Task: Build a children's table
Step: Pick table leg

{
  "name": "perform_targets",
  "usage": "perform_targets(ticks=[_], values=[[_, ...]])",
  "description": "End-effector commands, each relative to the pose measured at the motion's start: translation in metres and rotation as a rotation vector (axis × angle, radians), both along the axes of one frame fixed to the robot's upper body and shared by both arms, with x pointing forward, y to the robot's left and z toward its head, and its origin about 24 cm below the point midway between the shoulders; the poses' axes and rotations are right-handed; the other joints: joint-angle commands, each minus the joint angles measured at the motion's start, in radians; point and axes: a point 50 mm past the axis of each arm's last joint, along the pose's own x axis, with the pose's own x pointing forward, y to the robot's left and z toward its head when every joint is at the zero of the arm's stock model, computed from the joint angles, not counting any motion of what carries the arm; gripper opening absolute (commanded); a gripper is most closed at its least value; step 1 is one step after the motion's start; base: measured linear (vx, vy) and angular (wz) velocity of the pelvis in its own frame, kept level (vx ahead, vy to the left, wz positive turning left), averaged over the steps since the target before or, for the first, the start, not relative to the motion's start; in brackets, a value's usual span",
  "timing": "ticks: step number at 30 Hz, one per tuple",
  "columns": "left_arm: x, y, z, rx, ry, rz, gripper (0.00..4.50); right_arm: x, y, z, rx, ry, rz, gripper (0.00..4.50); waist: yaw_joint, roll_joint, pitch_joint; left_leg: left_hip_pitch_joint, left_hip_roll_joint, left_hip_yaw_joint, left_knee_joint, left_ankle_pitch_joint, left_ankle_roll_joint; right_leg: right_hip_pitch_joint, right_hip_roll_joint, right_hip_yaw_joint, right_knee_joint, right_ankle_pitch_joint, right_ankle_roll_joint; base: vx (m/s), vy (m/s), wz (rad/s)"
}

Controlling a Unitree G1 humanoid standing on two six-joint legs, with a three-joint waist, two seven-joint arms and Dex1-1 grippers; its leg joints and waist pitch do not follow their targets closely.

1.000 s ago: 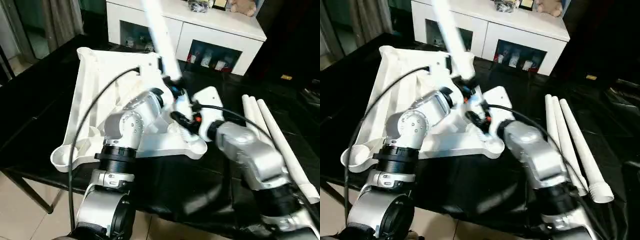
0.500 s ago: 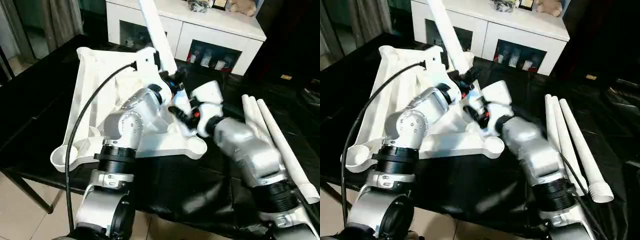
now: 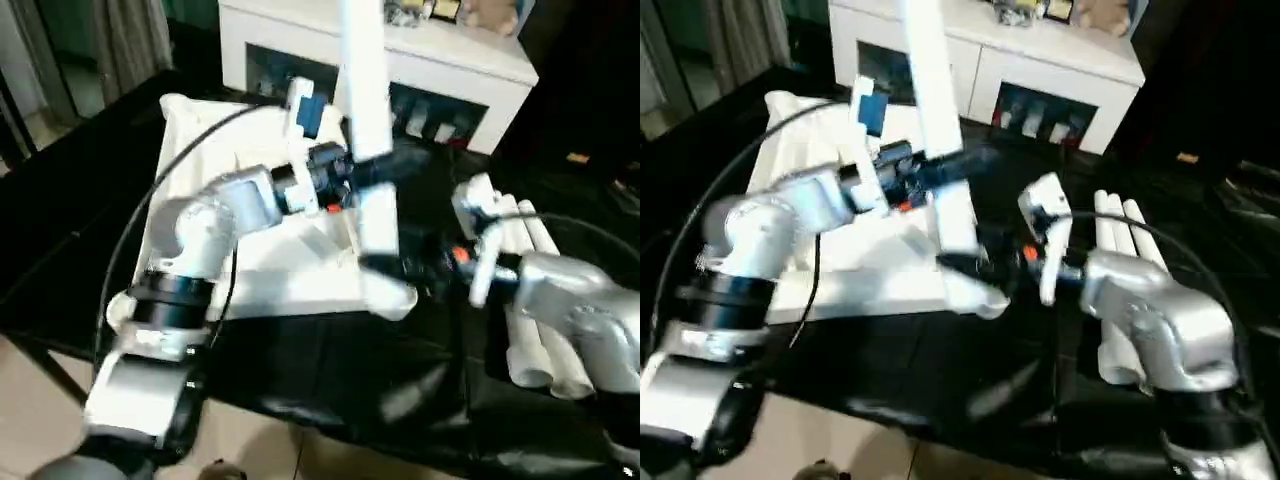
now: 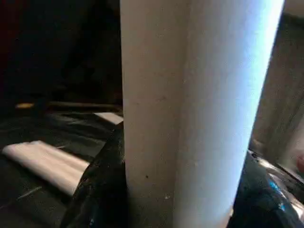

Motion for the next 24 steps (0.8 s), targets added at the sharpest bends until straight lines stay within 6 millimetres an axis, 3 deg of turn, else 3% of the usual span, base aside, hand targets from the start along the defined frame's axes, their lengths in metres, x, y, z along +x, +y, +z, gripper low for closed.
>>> perform_targets(ticks=[1,3,6,9,15,20,21,24], values=[[-0.0146,-0.0120,0.0172,-0.059,-0.052,-0.152,1.86,0.0015,-0.0106,-0.0073,-0.039,0.046,-0.058,2.79,0.001,0.017,-0.072,0.015,0.053,-0.015,-0.077,-0.121,-0.024,0.057,-0.087,0.049,-0.075,-0.117,-0.213,0.000,0.000,0.00],[-0.0145,-0.0132,0.0170,-0.066,-0.045,-0.153,1.85,-0.0004,-0.0082,-0.0084,-0.031,0.055,-0.044,2.47,0.001,0.016,-0.071,0.015,0.053,-0.015,-0.077,-0.123,-0.028,0.054,-0.086,0.049,-0.078,-0.131,-0.209,0.000,0.000,0.00],[-0.0142,-0.0135,0.0155,-0.066,-0.040,-0.156,1.85,-0.0015,-0.0073,-0.0092,-0.026,0.064,-0.041,2.39,0.003,0.017,-0.072,0.015,0.053,-0.016,-0.077,-0.119,-0.031,0.055,-0.086,0.048,-0.078,-0.138,-0.200,0.000,0.000,0.00],[-0.0142,-0.0129,0.0145,-0.063,-0.038,-0.164,1.85,-0.0025,-0.0073,-0.0094,-0.025,0.067,-0.039,2.04,0.003,0.013,-0.073,0.012,0.052,-0.016,-0.077,-0.101,-0.028,0.056,-0.086,0.048,-0.076,-0.118,-0.197,0.000,0.000,0.00],[-0.0153,-0.0123,0.0134,-0.041,-0.053,-0.166,1.85,-0.0020,-0.0068,-0.0056,-0.008,0.056,-0.040,1.91,0.002,0.011,-0.074,0.012,0.052,-0.015,-0.076,-0.085,-0.024,0.057,-0.085,0.047,-0.073,-0.102,-0.200,0.000,0.000,0.00],[-0.0163,-0.0138,0.0100,0.029,-0.089,-0.169,1.85,-0.0013,-0.0076,-0.0027,-0.028,0.027,-0.040,1.89,0.002,0.012,-0.073,0.012,0.053,-0.015,-0.077,-0.089,-0.024,0.055,-0.085,0.047,-0.075,-0.117,-0.193,0.000,0.000,0.00],[-0.0161,-0.0142,0.0098,0.038,-0.096,-0.168,1.85,-0.0009,-0.0078,-0.0023,-0.032,0.024,-0.040,2.23,0.003,0.013,-0.073,0.014,0.053,-0.015,-0.077,-0.093,-0.026,0.055,-0.086,0.048,-0.076,-0.122,-0.192,0.000,0.000,0.00],[-0.0155,-0.0164,0.0085,0.082,-0.123,-0.164,1.85,-0.0010,-0.0087,0.0000,-0.027,0.035,-0.015,2.58,0.003,0.009,-0.073,0.013,0.052,-0.014,-0.077,-0.094,-0.025,0.056,-0.086,0.049,-0.078,-0.139,-0.182,0.000,0.000,0.00]])
